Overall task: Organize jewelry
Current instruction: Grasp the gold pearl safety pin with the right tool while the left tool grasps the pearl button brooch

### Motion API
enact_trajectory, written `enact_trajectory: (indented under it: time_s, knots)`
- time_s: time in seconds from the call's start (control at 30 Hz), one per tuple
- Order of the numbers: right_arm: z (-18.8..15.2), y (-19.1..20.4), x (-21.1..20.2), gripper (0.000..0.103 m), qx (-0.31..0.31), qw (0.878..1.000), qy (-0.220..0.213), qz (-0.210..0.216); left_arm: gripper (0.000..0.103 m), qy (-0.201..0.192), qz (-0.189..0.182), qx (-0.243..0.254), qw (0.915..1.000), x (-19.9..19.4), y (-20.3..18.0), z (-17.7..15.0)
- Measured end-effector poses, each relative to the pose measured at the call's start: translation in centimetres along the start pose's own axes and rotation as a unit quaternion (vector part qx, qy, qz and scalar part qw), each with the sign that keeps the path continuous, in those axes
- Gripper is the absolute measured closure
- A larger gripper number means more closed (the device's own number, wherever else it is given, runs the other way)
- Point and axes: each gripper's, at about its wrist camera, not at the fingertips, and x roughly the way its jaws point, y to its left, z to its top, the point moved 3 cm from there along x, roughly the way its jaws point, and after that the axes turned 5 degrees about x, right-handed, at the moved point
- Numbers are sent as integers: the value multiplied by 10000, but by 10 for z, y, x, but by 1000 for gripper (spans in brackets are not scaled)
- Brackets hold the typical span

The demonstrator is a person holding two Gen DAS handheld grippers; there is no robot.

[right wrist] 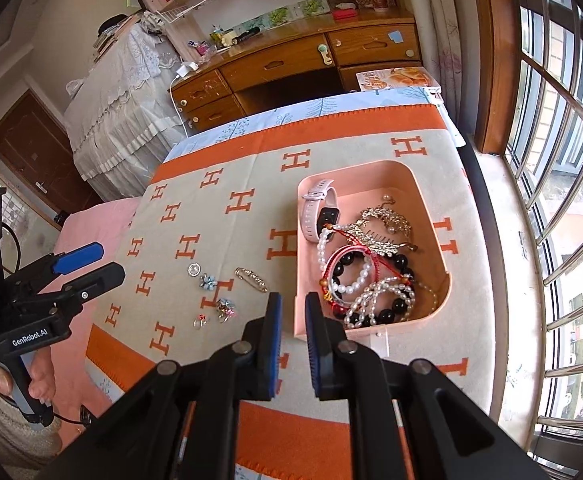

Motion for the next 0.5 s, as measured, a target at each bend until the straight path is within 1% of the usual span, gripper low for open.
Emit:
enact_trajectory:
  time_s: [0.03, 0.1, 0.17, 0.33, 0.5]
  knots:
    - [-2, 5, -1, 88, -63, 10000, 12, -2, 27, -16, 10, -66, 10000, -3, 5, -5]
    - [-4, 14, -1, 75, -184, 9998, 31, -43, 26, -35, 42, -151, 9999, -6, 14, -14]
    - [-6, 24, -3, 68, -310, 9995, -14, -84, 26, -31, 100, -230, 9997, -7, 23, -21]
    - [-7, 49, -1, 68, -601, 9982, 21, -68, 26, 6, 179, -484, 9987, -8, 49, -34]
    - [-4, 73, 14, 68, -960, 9952, 112, -166, 26, 70, 329, -600, 9976, 1, 71, -40]
